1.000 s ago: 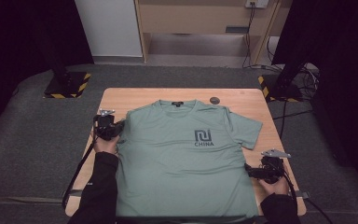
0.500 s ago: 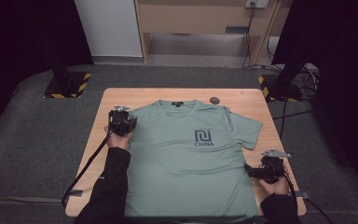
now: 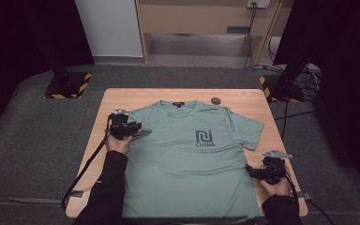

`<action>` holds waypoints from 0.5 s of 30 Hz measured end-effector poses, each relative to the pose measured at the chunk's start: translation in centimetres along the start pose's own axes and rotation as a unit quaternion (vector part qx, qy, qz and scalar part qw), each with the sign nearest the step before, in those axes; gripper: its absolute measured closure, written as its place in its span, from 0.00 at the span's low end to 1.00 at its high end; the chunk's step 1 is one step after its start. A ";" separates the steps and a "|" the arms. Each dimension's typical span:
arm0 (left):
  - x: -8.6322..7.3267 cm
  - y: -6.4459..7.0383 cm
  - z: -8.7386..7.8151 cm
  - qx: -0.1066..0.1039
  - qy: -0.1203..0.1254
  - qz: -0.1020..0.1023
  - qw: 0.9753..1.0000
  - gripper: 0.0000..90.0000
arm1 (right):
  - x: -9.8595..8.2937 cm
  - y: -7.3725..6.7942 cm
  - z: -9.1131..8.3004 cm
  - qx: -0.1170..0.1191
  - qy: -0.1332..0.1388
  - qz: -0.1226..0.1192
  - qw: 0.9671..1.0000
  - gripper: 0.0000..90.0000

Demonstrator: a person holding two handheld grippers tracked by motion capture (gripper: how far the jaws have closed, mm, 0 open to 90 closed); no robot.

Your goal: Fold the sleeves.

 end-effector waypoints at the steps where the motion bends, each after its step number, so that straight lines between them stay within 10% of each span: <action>1: -0.2 -0.6 -0.1 0.003 -0.001 -0.004 1.000 0.73 | 0.0 0.0 0.0 0.000 0.000 0.000 1.000 0.04; 15: -4.7 -7.4 0.0 0.064 -0.033 -0.016 0.997 0.65 | 0.0 0.0 0.0 -0.001 0.000 0.001 1.000 0.04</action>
Point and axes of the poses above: each handheld gripper's, and its own axes: z roughly forward along the jaws, x roughly out of its top, y roughly to its right, the point moved 10 cm from there along z, roughly forward along the jaws, and after that the axes turned 15 degrees about x, right-handed, at the moved point
